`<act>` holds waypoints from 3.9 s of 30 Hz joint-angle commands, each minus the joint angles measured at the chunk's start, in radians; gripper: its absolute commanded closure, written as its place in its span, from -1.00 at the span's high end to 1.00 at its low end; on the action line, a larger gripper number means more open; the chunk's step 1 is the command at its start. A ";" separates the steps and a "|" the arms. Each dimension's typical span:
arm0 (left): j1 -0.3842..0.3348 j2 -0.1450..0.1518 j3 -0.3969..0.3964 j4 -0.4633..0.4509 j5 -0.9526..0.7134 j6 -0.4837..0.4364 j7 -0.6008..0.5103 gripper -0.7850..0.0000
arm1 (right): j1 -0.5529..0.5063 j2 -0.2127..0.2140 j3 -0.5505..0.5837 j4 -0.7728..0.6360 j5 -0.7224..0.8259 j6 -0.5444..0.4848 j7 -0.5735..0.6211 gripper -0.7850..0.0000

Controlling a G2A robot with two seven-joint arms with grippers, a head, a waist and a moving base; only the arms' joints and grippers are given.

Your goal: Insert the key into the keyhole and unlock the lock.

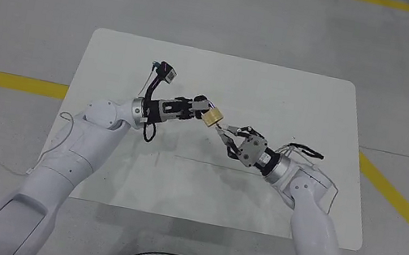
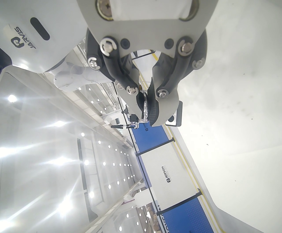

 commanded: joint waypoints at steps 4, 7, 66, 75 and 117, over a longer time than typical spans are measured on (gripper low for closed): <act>0.001 0.001 0.000 -0.001 -0.005 -0.007 0.001 -1.00 | 0.002 0.002 0.006 0.005 0.026 0.008 -0.016 -1.00; 0.002 0.001 0.001 -0.001 -0.008 -0.009 0.002 -1.00 | -0.002 0.005 0.011 0.003 0.034 0.008 -0.020 -1.00; -0.116 -0.065 0.244 0.161 0.360 0.393 0.215 -1.00 | -0.227 0.044 0.198 -0.226 -0.512 -0.737 -0.077 1.00; -0.148 -0.078 0.237 0.205 0.341 0.359 0.218 1.00 | -0.227 0.044 0.198 -0.226 -0.512 -0.737 -0.077 1.00; 0.240 0.141 -0.224 -0.346 0.878 0.135 0.729 1.00 | -0.225 0.035 0.297 -0.285 -1.506 -0.825 -0.855 1.00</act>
